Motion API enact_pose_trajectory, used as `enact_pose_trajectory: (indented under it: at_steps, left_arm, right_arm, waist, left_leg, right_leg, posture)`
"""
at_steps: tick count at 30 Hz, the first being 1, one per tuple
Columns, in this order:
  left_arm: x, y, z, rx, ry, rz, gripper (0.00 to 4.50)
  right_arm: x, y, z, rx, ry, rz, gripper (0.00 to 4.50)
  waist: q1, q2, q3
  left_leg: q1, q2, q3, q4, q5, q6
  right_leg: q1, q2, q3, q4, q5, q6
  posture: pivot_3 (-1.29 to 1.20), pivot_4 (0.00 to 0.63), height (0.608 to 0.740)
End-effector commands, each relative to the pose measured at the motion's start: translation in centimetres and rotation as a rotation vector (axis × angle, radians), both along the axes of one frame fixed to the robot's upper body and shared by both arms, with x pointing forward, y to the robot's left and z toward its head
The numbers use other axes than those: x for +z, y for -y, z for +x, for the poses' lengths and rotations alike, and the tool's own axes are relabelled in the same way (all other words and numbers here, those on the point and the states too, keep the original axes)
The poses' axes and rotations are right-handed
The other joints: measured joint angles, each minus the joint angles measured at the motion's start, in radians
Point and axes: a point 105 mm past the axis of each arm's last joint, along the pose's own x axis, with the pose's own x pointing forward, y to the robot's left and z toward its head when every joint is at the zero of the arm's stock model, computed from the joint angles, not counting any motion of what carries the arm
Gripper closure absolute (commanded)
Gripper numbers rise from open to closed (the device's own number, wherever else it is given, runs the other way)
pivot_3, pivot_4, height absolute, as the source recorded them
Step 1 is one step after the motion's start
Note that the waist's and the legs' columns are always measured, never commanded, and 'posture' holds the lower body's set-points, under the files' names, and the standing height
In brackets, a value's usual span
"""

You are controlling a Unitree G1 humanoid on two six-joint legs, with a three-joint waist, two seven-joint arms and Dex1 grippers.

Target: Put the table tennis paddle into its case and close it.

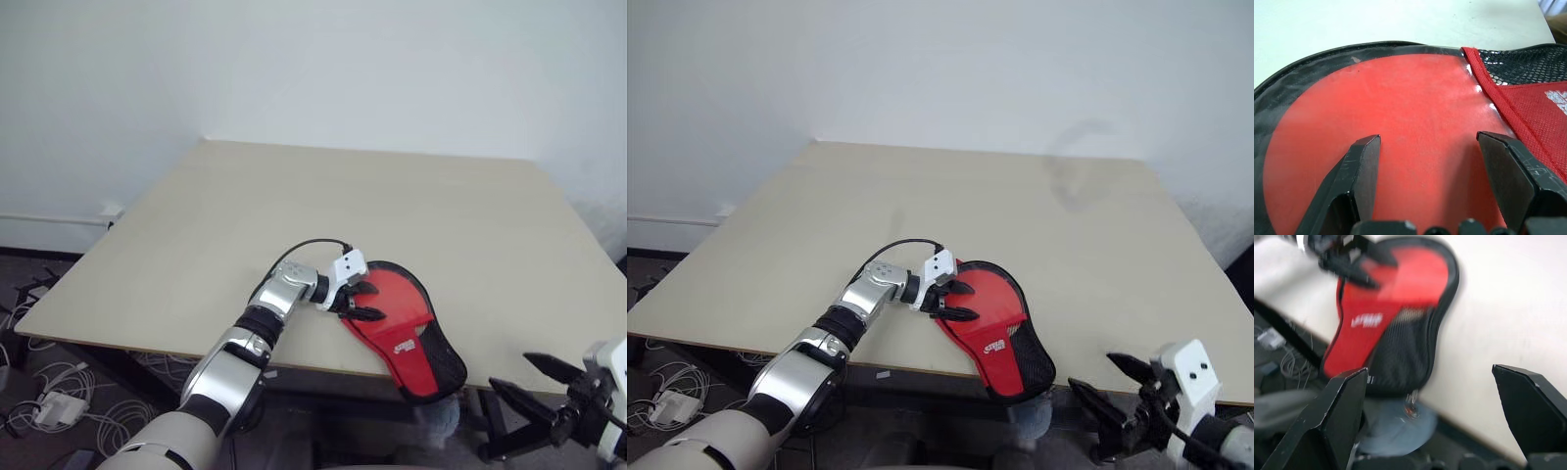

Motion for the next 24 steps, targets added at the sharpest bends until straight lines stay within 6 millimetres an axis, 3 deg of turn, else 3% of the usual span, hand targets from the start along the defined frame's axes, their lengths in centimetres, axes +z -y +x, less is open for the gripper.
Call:
enact_pose_trajectory:
  at_steps: [1, 5, 8, 15, 19, 24]
  left_arm:
    - [-0.9, -1.3, 0.1, 0.048, -0.070, 0.035, 1.16]
    - [0.9, -1.8, 0.3, 0.054, -0.110, -0.050, 1.16]
    - [1.9, -2.3, 0.2, 0.049, -0.136, -0.084, 1.16]
    - [4.0, -4.6, -0.2, 0.069, -0.143, -0.117, 1.16]
    - [4.0, -6.4, -0.7, 0.112, -0.143, -0.094, 1.16]
    - [3.8, -7.1, -1.5, 0.144, -0.153, -0.096, 1.16]
  right_arm:
    - [0.6, 0.8, 2.6, -0.055, 0.047, 0.006, 0.02]
    - [0.3, 2.0, 7.3, -0.152, 0.058, 0.044, 0.02]
    - [-0.1, 1.5, 9.4, -0.169, 0.026, 0.118, 0.02]
    - [-1.1, -2.8, 13.5, -0.039, -0.035, 0.169, 0.02]
    - [-0.8, -6.0, 15.6, 0.073, -0.035, 0.181, 0.02]
    - [-2.0, -7.8, 18.0, 0.115, -0.067, 0.163, 0.02]
  waist:
    - [-0.006, 0.000, 0.000]
    - [-0.019, -0.001, 0.003]
    - [-0.018, 0.003, 0.004]
    - [-0.018, 0.004, 0.012]
    - [-0.019, 0.005, 0.014]
    - [-0.018, 0.005, 0.014]
  left_leg:
    - [0.000, 0.000, 0.000, 0.000, 0.000, 0.000]
    - [0.001, 0.000, 0.000, 0.000, 0.000, 0.000]
    - [0.000, 0.000, 0.000, -0.001, 0.001, 0.001]
    - [-0.006, 0.000, 0.000, -0.002, 0.001, 0.001]
    - [-0.006, 0.000, 0.001, -0.001, 0.001, 0.001]
    - [-0.006, 0.000, 0.000, -0.001, 0.001, 0.001]
  right_leg:
    - [0.000, 0.000, 0.000, 0.000, 0.000, 0.000]
    - [0.000, 0.001, 0.002, 0.001, 0.001, -0.002]
    - [-0.002, 0.001, 0.002, 0.001, 0.002, -0.002]
    - [-0.006, 0.003, 0.004, 0.003, 0.003, 0.001]
    - [-0.007, 0.003, 0.005, 0.005, 0.003, 0.001]
    - [-0.008, 0.003, 0.004, 0.005, 0.003, 0.001]
  posture:
    - [0.00, 0.000, 0.740]
    - [0.00, 0.000, 0.740]
    - [0.00, 0.000, 0.740]
    - [0.00, 0.000, 0.740]
    - [0.00, 0.000, 0.740]
    - [0.00, 0.000, 0.740]
